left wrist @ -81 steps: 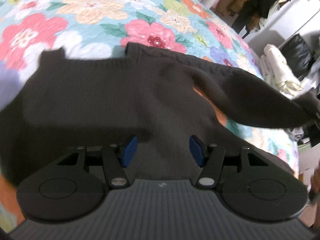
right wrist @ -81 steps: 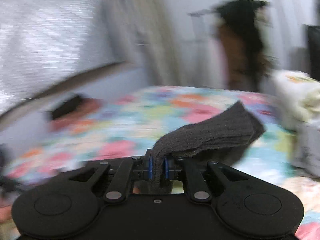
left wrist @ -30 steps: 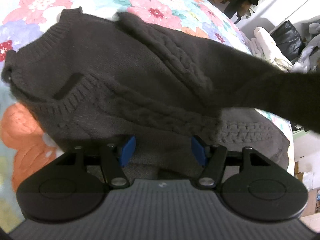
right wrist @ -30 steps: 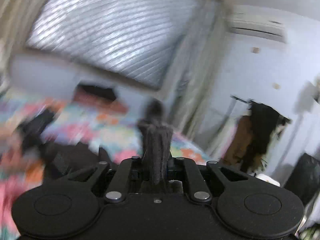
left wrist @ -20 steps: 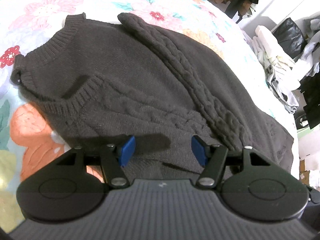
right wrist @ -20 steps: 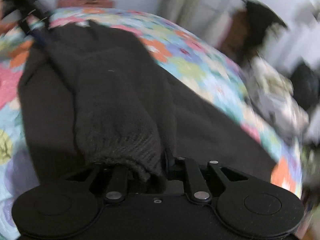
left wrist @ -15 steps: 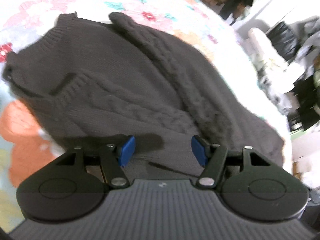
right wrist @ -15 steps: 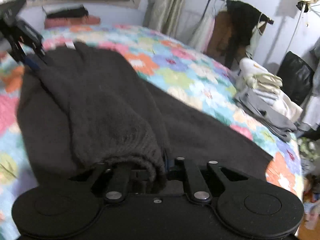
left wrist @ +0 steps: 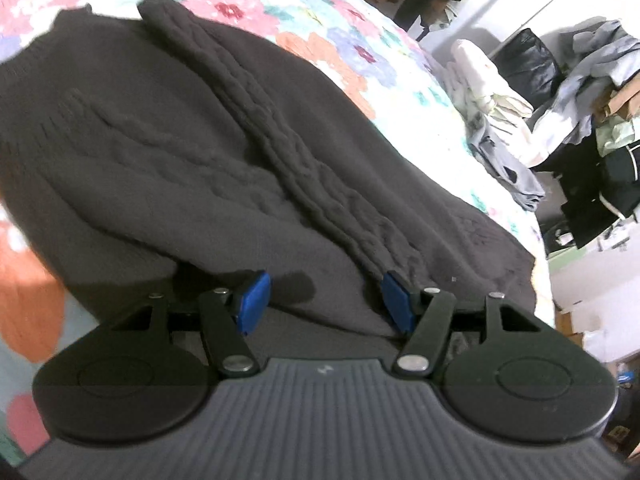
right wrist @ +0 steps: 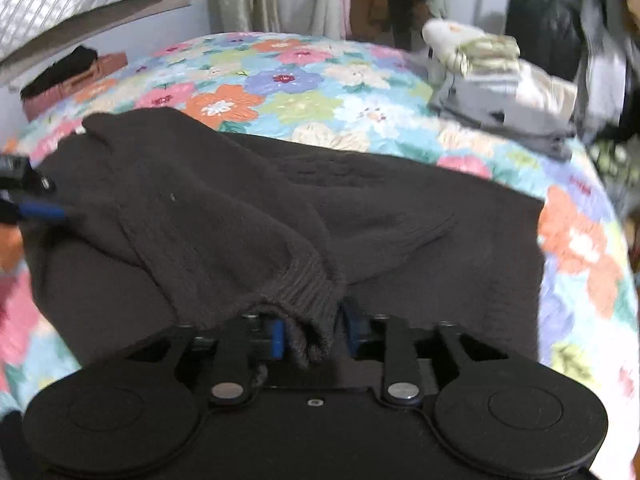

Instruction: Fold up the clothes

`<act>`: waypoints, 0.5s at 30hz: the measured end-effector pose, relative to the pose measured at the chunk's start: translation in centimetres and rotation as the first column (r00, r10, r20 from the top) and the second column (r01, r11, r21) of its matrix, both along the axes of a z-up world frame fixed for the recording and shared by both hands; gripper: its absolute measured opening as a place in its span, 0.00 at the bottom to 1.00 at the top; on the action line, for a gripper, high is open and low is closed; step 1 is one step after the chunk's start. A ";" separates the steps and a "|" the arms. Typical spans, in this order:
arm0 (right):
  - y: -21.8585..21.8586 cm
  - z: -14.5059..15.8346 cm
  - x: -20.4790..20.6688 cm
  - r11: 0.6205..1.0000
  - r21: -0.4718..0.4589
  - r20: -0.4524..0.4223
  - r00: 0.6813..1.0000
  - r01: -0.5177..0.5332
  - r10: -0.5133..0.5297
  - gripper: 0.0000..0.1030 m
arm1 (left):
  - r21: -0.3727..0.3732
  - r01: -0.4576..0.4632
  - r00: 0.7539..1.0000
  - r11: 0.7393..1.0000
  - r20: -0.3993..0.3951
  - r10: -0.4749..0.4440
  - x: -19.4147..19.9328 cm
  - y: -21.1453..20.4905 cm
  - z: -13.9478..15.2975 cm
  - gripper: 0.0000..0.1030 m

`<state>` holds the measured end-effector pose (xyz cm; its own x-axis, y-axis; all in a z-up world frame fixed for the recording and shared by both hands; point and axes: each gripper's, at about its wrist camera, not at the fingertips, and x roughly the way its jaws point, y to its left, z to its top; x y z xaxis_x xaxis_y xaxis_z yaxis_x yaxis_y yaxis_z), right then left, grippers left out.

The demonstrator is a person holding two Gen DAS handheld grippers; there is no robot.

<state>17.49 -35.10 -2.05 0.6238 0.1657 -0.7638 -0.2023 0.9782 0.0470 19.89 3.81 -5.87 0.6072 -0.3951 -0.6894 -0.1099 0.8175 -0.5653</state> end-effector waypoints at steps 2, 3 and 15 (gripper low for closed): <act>-1.6 0.0 0.1 0.989 0.140 -0.065 0.997 0.053 -0.045 0.41 | 0.012 -0.001 1.000 1.000 -0.002 0.001 0.0 -0.1 -0.1 0.60; -2.7 -0.3 0.0 0.968 0.237 -0.108 0.992 0.082 -0.057 0.41 | 0.018 -0.003 1.000 1.000 -0.003 0.003 0.0 -0.1 -0.1 0.60; -3.3 -6.7 -2.9 0.827 0.559 -0.225 0.971 0.056 0.087 0.51 | -0.042 -0.045 0.999 0.998 -0.013 0.044 0.0 0.0 -1.9 0.60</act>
